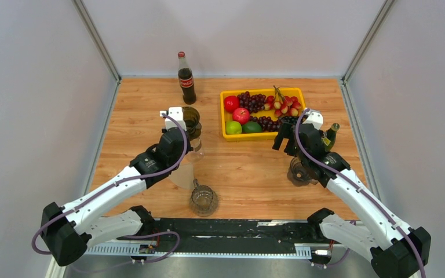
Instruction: Place the coffee filter in the dripper
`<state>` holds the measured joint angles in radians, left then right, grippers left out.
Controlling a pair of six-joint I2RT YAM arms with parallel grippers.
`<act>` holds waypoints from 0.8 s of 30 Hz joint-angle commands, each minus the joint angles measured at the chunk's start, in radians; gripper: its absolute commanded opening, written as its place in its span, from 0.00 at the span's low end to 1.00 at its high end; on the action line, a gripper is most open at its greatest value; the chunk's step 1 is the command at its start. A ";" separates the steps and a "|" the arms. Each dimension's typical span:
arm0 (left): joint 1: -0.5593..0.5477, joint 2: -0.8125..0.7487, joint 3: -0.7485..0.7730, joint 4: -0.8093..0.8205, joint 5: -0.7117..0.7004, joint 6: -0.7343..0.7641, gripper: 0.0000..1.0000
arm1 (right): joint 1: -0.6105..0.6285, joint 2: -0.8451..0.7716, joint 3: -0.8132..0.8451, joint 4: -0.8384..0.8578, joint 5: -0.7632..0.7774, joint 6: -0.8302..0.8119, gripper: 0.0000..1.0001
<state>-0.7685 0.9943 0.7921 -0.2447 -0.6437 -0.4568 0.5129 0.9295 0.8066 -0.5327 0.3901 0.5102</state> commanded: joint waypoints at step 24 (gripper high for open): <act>0.005 0.023 -0.016 -0.007 0.063 -0.041 0.08 | 0.002 -0.004 -0.014 0.040 0.002 -0.019 1.00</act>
<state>-0.7685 1.0157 0.7769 -0.2588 -0.5907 -0.4854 0.5129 0.9295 0.7990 -0.5327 0.3904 0.5095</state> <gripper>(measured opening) 0.242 0.997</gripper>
